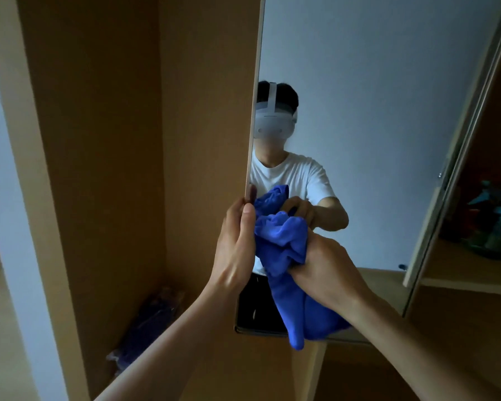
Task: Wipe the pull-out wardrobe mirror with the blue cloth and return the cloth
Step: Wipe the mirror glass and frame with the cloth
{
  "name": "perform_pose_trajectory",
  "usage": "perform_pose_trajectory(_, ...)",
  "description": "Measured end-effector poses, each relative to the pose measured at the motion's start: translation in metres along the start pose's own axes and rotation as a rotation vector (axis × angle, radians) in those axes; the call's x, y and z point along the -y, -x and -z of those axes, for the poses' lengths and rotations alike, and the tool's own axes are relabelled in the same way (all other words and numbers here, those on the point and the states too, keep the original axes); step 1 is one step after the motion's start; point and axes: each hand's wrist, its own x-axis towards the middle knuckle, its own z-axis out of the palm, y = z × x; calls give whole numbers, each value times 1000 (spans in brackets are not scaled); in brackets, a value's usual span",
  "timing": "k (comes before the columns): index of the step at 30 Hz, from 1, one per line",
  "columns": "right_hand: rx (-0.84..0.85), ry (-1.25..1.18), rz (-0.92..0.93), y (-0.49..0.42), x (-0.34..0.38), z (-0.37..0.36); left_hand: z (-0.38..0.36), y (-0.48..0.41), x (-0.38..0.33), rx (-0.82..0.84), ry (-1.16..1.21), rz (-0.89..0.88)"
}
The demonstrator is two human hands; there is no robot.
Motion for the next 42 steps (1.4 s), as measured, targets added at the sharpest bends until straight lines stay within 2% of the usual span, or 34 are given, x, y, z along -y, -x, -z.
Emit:
perform_pose_trajectory(6, 16, -39, -16, -65, 52, 102, -2, -69, -118, 13, -41, 1)
perform_pose_trajectory(15, -46, -41, -2, -156, 130, 235, -7, -163, -275, 40, -121, -41)
perform_pose_trajectory(24, -175, 25, 52, -203, 196, 327, -2, -218, -367, 120, -134, -82)
perform_pose_trajectory(29, -146, 77, 8, -218, 218, 359, -3, -233, -392, 153, -98, -116)
perform_pose_trajectory(32, -173, 189, 19, -233, 233, 381, -5, -240, -407, 151, -96, -157)
perform_pose_trajectory(35, -272, 364, 77, -253, 244, 406, -10, -253, -424, 161, -100, -201)
perform_pose_trajectory(42, -498, 757, 343, -302, 258, 452, -19, -286, -468, 115, -83, -254)
